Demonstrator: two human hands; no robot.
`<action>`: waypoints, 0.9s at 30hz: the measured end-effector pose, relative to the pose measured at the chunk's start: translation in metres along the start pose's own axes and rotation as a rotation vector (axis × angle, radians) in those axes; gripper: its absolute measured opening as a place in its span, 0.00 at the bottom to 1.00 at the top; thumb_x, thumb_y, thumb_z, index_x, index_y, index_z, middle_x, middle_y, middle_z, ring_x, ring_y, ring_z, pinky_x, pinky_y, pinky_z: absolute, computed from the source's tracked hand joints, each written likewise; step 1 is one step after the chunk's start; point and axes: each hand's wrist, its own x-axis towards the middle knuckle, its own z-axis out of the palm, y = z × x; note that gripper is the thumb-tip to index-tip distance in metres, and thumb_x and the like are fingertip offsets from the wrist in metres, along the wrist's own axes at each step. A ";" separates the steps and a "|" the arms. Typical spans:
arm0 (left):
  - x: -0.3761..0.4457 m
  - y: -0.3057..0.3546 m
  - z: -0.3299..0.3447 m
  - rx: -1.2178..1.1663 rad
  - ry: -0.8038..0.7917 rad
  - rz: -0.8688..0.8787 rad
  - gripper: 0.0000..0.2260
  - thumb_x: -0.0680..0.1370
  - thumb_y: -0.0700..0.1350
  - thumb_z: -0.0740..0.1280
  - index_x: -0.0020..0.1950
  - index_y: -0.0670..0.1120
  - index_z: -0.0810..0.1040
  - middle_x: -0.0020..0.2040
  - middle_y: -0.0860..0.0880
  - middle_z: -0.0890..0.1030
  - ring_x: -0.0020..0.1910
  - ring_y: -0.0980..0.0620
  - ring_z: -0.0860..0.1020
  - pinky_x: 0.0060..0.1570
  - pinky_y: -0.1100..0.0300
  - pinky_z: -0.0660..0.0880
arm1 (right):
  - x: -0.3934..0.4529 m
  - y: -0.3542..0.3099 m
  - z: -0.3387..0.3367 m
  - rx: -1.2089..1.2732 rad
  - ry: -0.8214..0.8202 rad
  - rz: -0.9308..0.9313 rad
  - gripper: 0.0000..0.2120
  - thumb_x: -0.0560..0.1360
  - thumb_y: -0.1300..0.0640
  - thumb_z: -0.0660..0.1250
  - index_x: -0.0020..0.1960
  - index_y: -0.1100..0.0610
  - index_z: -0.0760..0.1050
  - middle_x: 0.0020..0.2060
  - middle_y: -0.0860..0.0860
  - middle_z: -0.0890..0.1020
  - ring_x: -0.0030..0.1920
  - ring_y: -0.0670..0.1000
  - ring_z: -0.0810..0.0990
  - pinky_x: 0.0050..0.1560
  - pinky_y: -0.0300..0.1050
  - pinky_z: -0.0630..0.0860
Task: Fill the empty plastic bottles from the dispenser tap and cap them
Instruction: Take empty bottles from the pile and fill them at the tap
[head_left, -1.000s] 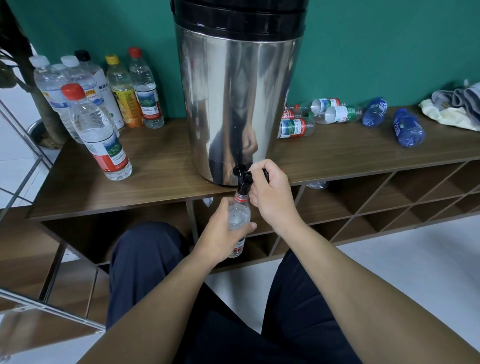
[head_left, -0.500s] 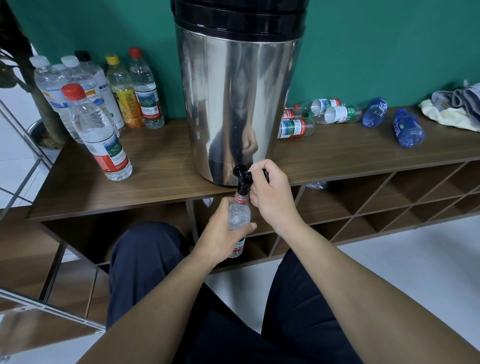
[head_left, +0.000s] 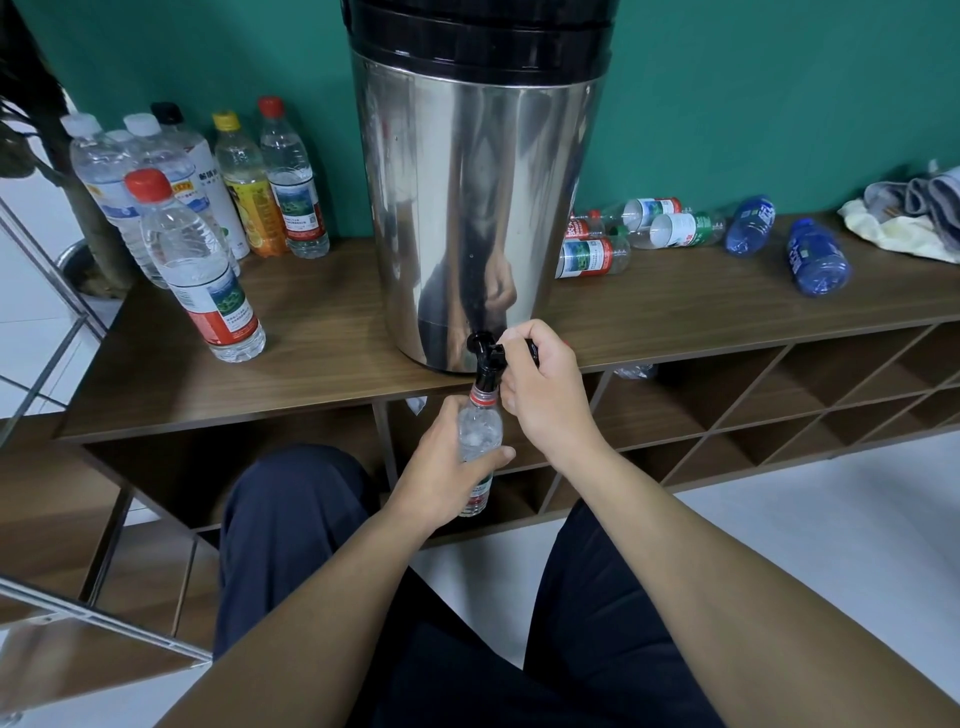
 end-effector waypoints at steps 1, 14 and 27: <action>0.000 0.000 0.000 -0.001 -0.001 -0.002 0.25 0.78 0.55 0.82 0.67 0.64 0.71 0.62 0.61 0.83 0.63 0.63 0.82 0.70 0.46 0.81 | 0.000 0.000 0.000 -0.001 0.001 -0.001 0.11 0.89 0.52 0.63 0.48 0.49 0.75 0.29 0.43 0.73 0.31 0.45 0.71 0.35 0.46 0.69; -0.001 0.002 -0.001 -0.012 -0.009 -0.001 0.26 0.78 0.55 0.82 0.69 0.63 0.72 0.63 0.61 0.83 0.64 0.63 0.82 0.72 0.46 0.80 | 0.001 0.002 -0.001 -0.009 -0.008 -0.001 0.10 0.89 0.51 0.63 0.49 0.50 0.76 0.30 0.43 0.73 0.31 0.44 0.71 0.36 0.47 0.69; 0.000 0.000 0.000 -0.032 -0.008 0.023 0.26 0.78 0.53 0.82 0.71 0.59 0.73 0.64 0.59 0.84 0.65 0.61 0.82 0.73 0.45 0.79 | 0.001 0.001 -0.001 -0.014 0.001 -0.016 0.10 0.88 0.52 0.63 0.49 0.51 0.76 0.29 0.43 0.73 0.31 0.46 0.71 0.36 0.48 0.69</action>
